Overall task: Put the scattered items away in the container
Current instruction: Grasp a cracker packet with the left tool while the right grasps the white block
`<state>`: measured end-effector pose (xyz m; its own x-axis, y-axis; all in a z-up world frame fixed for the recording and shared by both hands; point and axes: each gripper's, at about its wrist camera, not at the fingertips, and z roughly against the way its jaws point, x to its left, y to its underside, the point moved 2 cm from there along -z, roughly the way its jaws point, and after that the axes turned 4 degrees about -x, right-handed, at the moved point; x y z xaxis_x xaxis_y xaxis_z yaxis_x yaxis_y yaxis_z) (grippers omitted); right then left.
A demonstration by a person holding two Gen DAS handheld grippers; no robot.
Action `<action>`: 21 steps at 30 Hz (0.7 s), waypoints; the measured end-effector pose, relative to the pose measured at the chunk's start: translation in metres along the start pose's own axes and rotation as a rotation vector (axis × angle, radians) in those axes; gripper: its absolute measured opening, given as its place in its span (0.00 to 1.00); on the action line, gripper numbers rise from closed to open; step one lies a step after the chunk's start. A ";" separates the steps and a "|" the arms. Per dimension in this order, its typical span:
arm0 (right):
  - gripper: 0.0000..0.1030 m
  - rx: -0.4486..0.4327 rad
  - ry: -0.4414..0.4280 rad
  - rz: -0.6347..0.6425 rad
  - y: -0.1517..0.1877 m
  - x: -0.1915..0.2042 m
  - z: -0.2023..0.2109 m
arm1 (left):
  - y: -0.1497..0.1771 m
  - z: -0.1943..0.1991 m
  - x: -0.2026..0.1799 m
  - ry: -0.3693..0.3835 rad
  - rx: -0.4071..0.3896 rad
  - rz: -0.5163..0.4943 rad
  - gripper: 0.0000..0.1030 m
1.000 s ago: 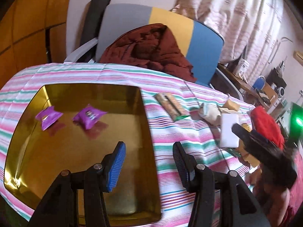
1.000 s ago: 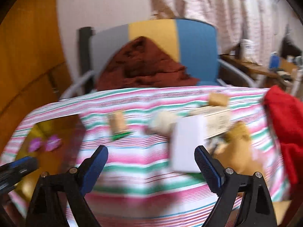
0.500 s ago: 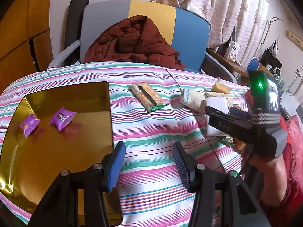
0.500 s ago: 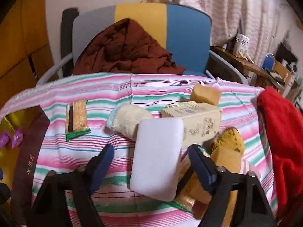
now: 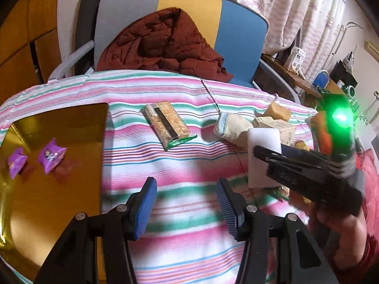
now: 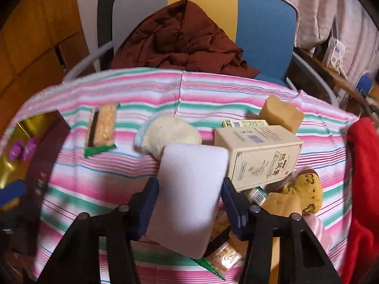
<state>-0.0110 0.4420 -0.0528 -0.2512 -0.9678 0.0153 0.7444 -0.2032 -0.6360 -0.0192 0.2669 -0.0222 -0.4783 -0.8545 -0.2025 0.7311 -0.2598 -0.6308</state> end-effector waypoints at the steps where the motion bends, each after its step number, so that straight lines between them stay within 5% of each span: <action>1: 0.47 0.004 -0.011 -0.015 -0.001 -0.002 0.000 | -0.003 -0.005 -0.001 -0.005 0.002 0.003 0.51; 7: 0.41 0.038 -0.082 -0.126 -0.001 -0.017 -0.002 | -0.027 -0.048 -0.006 -0.083 0.034 -0.023 0.52; 21: 0.41 0.066 -0.117 -0.143 -0.004 -0.018 -0.006 | -0.065 -0.129 -0.001 -0.269 0.067 -0.014 0.52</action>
<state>-0.0128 0.4611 -0.0548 -0.2870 -0.9381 0.1937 0.7463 -0.3457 -0.5688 -0.1288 0.3430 -0.0780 -0.3493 -0.9368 0.0179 0.7602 -0.2946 -0.5791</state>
